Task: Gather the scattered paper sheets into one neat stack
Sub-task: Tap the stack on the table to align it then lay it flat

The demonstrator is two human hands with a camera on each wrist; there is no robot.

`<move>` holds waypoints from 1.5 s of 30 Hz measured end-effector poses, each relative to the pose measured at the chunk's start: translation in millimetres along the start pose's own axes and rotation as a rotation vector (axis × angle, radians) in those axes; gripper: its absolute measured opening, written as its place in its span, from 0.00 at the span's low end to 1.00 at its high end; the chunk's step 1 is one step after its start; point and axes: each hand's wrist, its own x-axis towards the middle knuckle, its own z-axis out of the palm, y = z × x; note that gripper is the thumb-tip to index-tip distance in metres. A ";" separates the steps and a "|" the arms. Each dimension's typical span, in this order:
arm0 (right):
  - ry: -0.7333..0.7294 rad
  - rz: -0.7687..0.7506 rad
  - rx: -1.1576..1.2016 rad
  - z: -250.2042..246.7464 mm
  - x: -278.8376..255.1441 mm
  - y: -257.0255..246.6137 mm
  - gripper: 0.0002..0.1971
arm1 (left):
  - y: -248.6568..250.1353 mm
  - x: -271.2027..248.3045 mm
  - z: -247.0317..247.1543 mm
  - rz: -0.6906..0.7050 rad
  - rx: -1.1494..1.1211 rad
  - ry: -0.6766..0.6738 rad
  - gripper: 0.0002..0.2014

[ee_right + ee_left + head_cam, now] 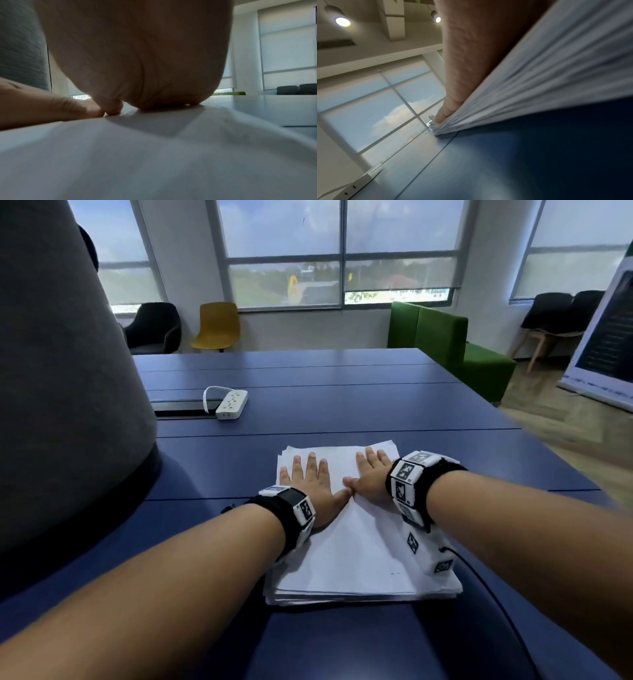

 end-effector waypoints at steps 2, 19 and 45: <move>-0.015 -0.002 -0.004 -0.1 1.5 0.2 0.39 | -0.3 0.9 -0.9 0.002 0.004 -0.014 0.42; -0.128 -0.100 -0.284 -32.8 -47.8 -3.0 0.38 | 1.3 -29.2 -16.6 0.113 -0.016 -0.118 0.48; -0.274 -0.084 -0.227 -5.2 -94.5 2.8 0.40 | 8.5 -70.8 -2.5 0.166 0.055 -0.208 0.62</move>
